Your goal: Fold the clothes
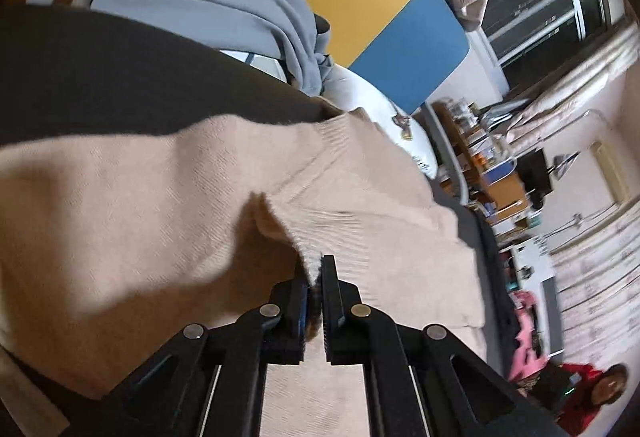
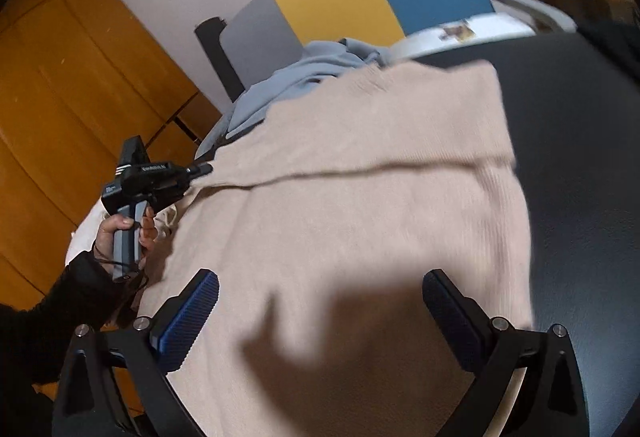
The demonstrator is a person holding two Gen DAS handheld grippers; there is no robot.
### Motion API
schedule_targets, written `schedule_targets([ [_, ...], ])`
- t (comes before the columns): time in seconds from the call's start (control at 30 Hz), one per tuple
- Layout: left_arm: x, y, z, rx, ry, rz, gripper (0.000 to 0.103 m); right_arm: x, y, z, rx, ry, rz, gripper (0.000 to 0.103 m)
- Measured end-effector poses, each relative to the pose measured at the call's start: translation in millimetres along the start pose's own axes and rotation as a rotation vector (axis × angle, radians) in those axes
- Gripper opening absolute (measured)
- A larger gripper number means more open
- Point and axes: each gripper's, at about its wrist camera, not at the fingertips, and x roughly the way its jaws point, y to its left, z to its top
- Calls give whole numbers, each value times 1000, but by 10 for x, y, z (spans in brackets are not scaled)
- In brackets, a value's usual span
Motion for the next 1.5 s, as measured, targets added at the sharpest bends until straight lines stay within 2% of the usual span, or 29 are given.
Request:
schedule_targets([
  [0.03,-6,10,7,8,1,4,5,35,26,80,-21,-2,-15,103],
  [0.07,-16,23,10,9,3,1,12,72,52,160,-42,-5,-32,103],
  [0.1,-21,52,10,-8,12,-24,21,121,56,230,-54,-1,-58,103],
  [0.17,8,129,33,-62,24,-69,25,249,33,394,-70,11,-122,103],
  [0.27,31,229,89,-109,17,-114,39,376,-36,618,-75,5,-174,103],
  [0.37,143,290,167,-158,39,-150,40,478,-88,838,-87,-12,-225,103],
  [0.43,208,301,214,-174,46,-165,39,601,-175,938,-64,26,-255,103],
  [0.5,188,184,223,-100,10,-125,20,732,-281,1016,-36,63,-282,103],
  [0.57,122,93,196,-61,-27,-95,6,861,-402,1058,-14,90,-338,103],
  [0.67,4,2,152,15,-88,-10,4,932,-508,1069,2,82,-410,103],
  [0.77,58,59,103,62,-79,111,4,984,-523,1018,-12,72,-450,103],
  [0.83,94,97,70,93,-73,191,2,1049,-447,970,-78,81,-503,103],
  [0.9,78,104,30,108,-77,233,1,1082,-400,946,-109,86,-535,103],
  [1.0,45,84,-26,134,-85,263,1,1036,-455,950,-85,70,-506,103],
  [1.07,-8,56,-21,135,-90,237,0,1017,-476,952,-78,67,-497,103],
  [1.13,-81,14,6,130,-98,185,11,1035,-467,959,-88,74,-502,103],
  [1.2,-150,-72,59,150,-106,118,30,1033,-449,1088,-102,85,-444,103],
  [1.23,-167,-134,109,175,-110,106,34,1032,-440,1155,-109,90,-414,103],
  [1.3,-175,-255,217,222,-110,82,50,1029,-423,1288,-123,100,-354,103],
  [1.37,-34,-355,374,258,-68,61,55,1027,-405,1422,-137,111,-294,103],
  [1.5,383,-388,738,227,28,17,58,1097,-404,1732,-143,142,-171,103],
])
